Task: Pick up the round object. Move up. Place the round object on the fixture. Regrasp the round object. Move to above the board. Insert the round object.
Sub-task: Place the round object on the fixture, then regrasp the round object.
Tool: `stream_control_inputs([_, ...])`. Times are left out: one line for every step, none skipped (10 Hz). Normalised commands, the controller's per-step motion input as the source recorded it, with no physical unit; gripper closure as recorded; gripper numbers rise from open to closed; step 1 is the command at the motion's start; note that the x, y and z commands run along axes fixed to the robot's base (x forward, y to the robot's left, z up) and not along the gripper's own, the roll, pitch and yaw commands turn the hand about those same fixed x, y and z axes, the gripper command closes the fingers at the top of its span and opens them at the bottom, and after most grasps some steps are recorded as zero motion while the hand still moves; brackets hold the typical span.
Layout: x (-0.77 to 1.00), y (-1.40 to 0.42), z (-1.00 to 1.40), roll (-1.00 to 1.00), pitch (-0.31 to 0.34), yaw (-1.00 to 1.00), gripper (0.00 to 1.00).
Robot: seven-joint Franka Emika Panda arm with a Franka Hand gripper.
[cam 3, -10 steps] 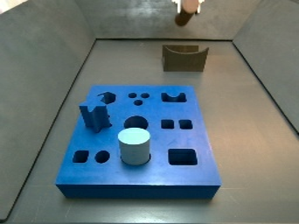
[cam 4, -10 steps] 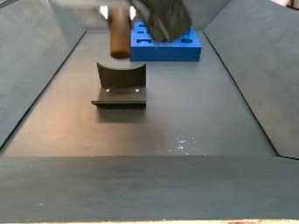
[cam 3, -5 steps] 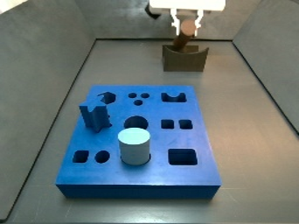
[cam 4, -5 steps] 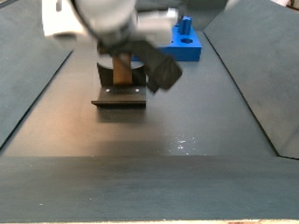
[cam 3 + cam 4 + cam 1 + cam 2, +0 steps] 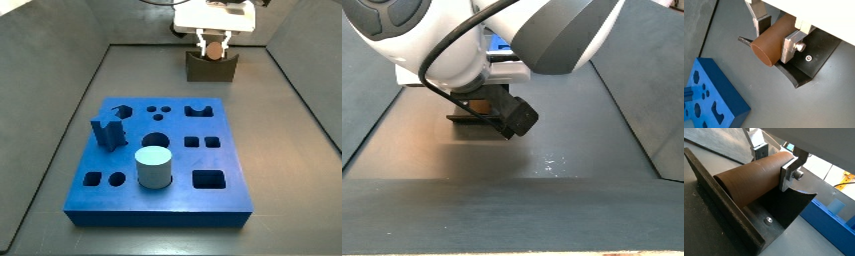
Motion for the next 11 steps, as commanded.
stream_control_inputs([0.07,0.08,-0.3,-0.23,-0.104,-0.15,1.0])
stream_control_inputs([0.07,0.08,-0.29,-0.23,-0.105,-0.11,1.0])
stream_control_inputs([0.0,0.0,0.0,0.0,0.0,0.0,0.0])
stream_control_inputs([0.0,0.0,1.0,0.0,-0.041,-0.11,0.0])
stream_control_inputs([-0.01,0.0,1.0,0.0,-0.032,-0.1,0.0])
stream_control_inputs([-0.02,0.01,1.0,0.02,-0.026,-0.07,0.0])
stream_control_inputs([-0.03,0.0,1.0,0.05,-0.028,-0.03,0.0])
stream_control_inputs([-0.04,0.0,1.0,0.07,-0.023,-0.01,0.0])
stream_control_inputs([-0.04,0.0,0.93,0.07,0.0,0.01,0.0])
stream_control_inputs([-0.04,0.01,0.76,0.08,0.019,0.02,0.0])
stream_control_inputs([-0.04,0.01,0.53,0.08,0.054,0.02,0.0])
